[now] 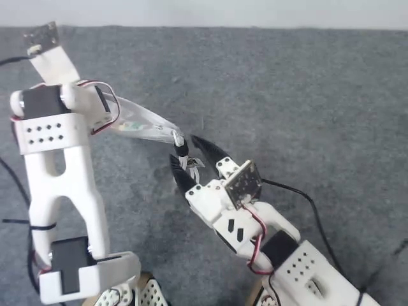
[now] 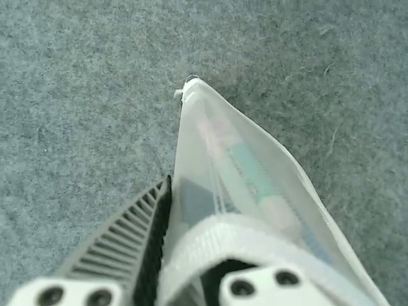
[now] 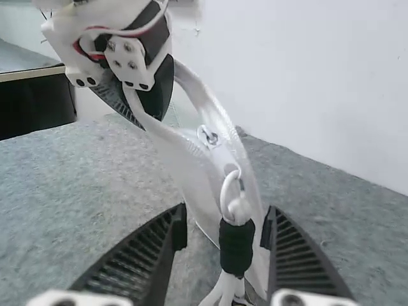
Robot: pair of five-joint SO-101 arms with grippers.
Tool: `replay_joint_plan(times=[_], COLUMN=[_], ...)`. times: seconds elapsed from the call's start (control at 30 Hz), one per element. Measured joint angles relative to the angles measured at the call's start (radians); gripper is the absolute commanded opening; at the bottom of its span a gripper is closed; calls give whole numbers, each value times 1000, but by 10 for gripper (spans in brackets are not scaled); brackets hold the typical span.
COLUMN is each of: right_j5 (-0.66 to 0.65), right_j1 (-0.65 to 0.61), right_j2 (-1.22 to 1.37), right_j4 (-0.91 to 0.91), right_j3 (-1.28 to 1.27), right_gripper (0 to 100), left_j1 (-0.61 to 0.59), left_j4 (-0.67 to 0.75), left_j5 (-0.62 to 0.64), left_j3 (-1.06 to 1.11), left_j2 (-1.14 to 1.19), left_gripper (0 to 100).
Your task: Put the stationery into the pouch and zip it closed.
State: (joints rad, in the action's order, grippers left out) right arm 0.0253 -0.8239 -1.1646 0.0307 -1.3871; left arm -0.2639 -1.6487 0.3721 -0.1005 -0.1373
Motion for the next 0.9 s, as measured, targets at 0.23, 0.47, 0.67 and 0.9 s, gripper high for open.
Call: replay_joint_plan(times=[0.23, 0.47, 0.67, 0.9], right_j5=[0, 0, 0, 0], right_j1=[51, 60, 58, 58], right_j2=[203, 284, 284, 284], right_j4=[-155, -170, -172, -201], right_j3=[5, 21, 21, 21], right_gripper=[180, 180, 180, 97], left_j1=[0, 0, 0, 0], left_j4=[0, 0, 0, 0], left_j5=[0, 0, -9, -25], left_j3=[0, 0, 0, 0], left_j2=[0, 0, 0, 0], left_gripper=[13, 13, 13, 13])
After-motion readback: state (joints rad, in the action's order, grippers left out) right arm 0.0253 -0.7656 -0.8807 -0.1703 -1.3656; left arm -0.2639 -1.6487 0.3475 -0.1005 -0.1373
